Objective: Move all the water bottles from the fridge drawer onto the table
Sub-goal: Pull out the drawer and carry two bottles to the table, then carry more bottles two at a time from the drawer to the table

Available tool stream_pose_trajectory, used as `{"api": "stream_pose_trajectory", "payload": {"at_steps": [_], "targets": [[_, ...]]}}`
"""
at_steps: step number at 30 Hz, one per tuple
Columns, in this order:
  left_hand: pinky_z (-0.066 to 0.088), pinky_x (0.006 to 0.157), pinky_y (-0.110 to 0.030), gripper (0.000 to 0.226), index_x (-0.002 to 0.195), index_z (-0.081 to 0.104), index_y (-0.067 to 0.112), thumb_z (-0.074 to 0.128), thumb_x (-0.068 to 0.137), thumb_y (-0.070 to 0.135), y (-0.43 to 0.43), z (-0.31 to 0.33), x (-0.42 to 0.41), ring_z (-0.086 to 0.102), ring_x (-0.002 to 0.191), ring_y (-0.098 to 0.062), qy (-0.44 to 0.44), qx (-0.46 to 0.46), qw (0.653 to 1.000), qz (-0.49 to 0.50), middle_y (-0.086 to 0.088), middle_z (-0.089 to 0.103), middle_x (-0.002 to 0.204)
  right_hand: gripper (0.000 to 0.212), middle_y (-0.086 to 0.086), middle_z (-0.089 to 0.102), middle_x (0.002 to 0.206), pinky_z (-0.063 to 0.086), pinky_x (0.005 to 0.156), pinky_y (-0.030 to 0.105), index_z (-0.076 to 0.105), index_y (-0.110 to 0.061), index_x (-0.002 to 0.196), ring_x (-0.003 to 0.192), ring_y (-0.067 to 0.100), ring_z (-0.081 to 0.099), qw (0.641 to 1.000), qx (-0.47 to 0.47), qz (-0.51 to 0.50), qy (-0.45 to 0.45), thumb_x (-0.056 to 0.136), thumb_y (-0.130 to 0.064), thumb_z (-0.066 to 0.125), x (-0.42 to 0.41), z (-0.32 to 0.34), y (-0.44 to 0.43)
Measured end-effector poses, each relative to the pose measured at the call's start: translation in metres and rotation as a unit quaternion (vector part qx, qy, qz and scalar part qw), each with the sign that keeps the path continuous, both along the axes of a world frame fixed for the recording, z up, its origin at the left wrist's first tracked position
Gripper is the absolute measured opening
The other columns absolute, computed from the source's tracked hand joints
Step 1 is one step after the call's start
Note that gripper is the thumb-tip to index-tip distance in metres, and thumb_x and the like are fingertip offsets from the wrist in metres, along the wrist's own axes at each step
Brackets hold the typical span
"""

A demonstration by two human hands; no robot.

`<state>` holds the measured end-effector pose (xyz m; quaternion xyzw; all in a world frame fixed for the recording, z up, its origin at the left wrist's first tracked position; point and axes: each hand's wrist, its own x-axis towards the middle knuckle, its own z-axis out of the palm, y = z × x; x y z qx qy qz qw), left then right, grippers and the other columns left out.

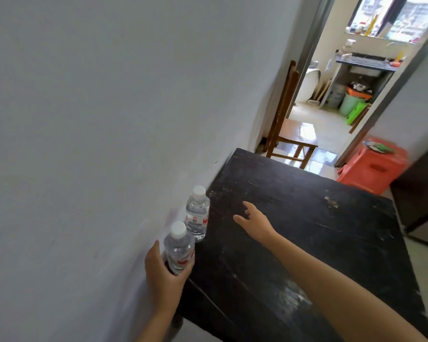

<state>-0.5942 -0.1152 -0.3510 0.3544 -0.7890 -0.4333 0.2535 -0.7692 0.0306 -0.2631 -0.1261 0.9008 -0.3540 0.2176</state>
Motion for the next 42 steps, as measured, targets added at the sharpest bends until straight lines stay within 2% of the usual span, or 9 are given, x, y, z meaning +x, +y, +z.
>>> {"api": "stream_pose_trajectory", "payload": {"at_steps": [2, 4, 9, 16, 21, 24, 28, 35, 42], "targets": [[0.039, 0.096, -0.051, 0.078, 0.124, 0.044, -0.003, 0.081, 0.061, 0.025, 0.014, -0.006, 0.01, 0.046, 0.117, -0.045, 0.01, -0.086, 0.996, 0.019, -0.03, 0.05, 0.122, 0.065, 0.011, 0.036, 0.146, 0.043, 0.095, 0.031, 0.018, -0.018, 0.147, 0.13, 0.025, 0.041, 0.999, 0.017, -0.026, -0.008, 0.093, -0.034, 0.051, 0.006, -0.001, 0.033], [0.039, 0.094, -0.05, 0.069, 0.118, 0.045, -0.002, 0.062, 0.066, 0.041, 0.028, -0.008, 0.012, 0.046, 0.112, -0.043, 0.038, -0.153, 0.987, -0.012, -0.033, 0.052, 0.117, 0.065, 0.011, 0.037, 0.145, 0.044, 0.085, 0.027, 0.018, -0.019, 0.147, 0.124, 0.026, 0.046, 0.997, 0.039, -0.063, -0.013, 0.093, -0.035, 0.051, 0.014, -0.002, 0.066], [0.037, 0.098, -0.05, 0.054, 0.119, 0.043, 0.008, 0.05, 0.075, 0.038, 0.084, 0.015, -0.024, 0.038, 0.119, -0.035, 0.106, -0.232, 0.951, -0.174, -0.024, 0.042, 0.126, 0.062, 0.012, 0.043, 0.14, 0.04, 0.1, 0.035, 0.026, -0.016, 0.144, 0.126, 0.025, 0.045, 0.984, 0.067, -0.166, 0.013, 0.091, -0.036, 0.053, 0.046, 0.004, 0.155], [0.045, 0.088, -0.053, 0.063, 0.12, 0.042, 0.015, 0.078, 0.068, 0.02, 0.206, 0.047, -0.066, 0.033, 0.117, -0.029, 0.129, -0.254, 0.89, -0.356, -0.012, 0.033, 0.128, 0.054, 0.01, 0.048, 0.138, 0.036, 0.103, 0.032, 0.038, -0.011, 0.139, 0.126, 0.023, 0.046, 0.952, 0.094, -0.274, 0.095, 0.091, -0.031, 0.054, 0.122, 0.027, 0.292], [0.048, 0.085, -0.051, 0.054, 0.121, 0.044, 0.011, 0.046, 0.076, 0.041, 0.318, 0.07, -0.033, 0.035, 0.115, -0.029, 0.12, -0.263, 0.845, -0.45, -0.018, 0.044, 0.125, 0.051, 0.01, 0.05, 0.137, 0.036, 0.103, 0.031, 0.043, -0.009, 0.135, 0.125, 0.023, 0.047, 0.925, 0.109, -0.345, 0.113, 0.091, -0.031, 0.054, 0.201, 0.032, 0.394], [0.046, 0.089, -0.054, 0.061, 0.127, 0.043, 0.011, 0.06, 0.076, 0.037, 0.384, 0.077, -0.003, 0.037, 0.122, -0.033, 0.091, -0.289, 0.811, -0.501, -0.023, 0.049, 0.129, 0.052, 0.009, 0.046, 0.14, 0.032, 0.106, 0.031, 0.041, -0.01, 0.137, 0.129, 0.022, 0.042, 0.914, 0.143, -0.363, 0.116, 0.092, -0.033, 0.052, 0.253, 0.031, 0.45], [0.022, 0.111, -0.049, 0.069, 0.141, 0.031, 0.011, 0.061, 0.084, 0.035, 0.463, 0.094, 0.035, 0.018, 0.14, -0.035, 0.046, -0.283, 0.773, -0.566, -0.016, 0.026, 0.149, 0.054, 0.006, 0.042, 0.142, 0.03, 0.107, 0.033, 0.037, -0.014, 0.139, 0.132, 0.023, 0.036, 0.891, 0.221, -0.375, 0.127, 0.092, -0.039, 0.048, 0.319, 0.038, 0.521], [0.013, 0.115, -0.042, 0.071, 0.145, 0.016, 0.016, 0.051, 0.088, 0.039, 0.562, 0.119, 0.081, 0.007, 0.143, -0.027, 0.056, -0.308, 0.723, -0.616, -0.009, 0.014, 0.154, 0.056, 0.003, 0.041, 0.141, 0.034, 0.102, 0.034, 0.036, -0.019, 0.139, 0.13, 0.021, 0.036, 0.854, 0.333, -0.373, 0.145, 0.092, -0.046, 0.044, 0.391, 0.053, 0.603], [0.014, 0.116, -0.043, 0.074, 0.147, 0.008, 0.019, 0.047, 0.089, 0.043, 0.656, 0.143, 0.068, 0.003, 0.144, -0.028, -0.001, -0.345, 0.663, -0.665, -0.006, 0.007, 0.156, 0.06, 0.006, 0.033, 0.147, 0.029, 0.11, 0.04, 0.033, -0.023, 0.14, 0.136, 0.023, 0.028, 0.832, 0.37, -0.384, 0.151, 0.088, -0.052, 0.045, 0.409, 0.065, 0.687]]}}
